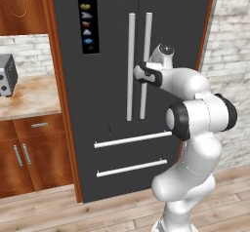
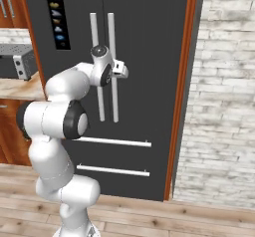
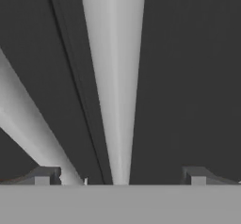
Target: Place one of the steaks on the plate and the other in the bowl. Then place the bowl in the fridge.
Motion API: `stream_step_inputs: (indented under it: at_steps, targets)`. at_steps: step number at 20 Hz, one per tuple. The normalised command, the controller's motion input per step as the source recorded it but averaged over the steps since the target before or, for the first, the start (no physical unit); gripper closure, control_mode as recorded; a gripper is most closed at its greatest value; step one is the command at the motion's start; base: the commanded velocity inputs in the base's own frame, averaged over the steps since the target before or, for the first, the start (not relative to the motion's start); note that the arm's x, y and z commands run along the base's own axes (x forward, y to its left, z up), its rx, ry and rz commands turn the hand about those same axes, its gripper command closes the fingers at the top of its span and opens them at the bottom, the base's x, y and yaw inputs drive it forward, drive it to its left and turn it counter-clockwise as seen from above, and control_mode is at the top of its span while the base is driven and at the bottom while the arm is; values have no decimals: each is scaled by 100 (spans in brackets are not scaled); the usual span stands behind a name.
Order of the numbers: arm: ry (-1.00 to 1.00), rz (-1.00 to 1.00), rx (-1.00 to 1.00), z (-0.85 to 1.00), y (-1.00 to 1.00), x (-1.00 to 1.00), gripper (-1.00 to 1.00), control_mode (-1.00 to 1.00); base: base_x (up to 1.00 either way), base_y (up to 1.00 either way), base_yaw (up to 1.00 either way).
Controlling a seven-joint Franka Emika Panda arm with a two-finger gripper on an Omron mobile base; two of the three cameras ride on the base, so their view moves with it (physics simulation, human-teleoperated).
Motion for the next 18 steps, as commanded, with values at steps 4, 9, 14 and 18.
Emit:
stream_step_inputs:
  at_steps: [4,9,14,18]
  targets:
    - [0,0,0,0,0,53,-100,-100,0,0,0]
    - [-6,0,0,-8,0,56,-100,-100,0,0,0]
    - [-10,0,0,-9,0,41,100,-100,0,0,0]
    - [-4,0,0,0,0,24,100,-100,0,0,0]
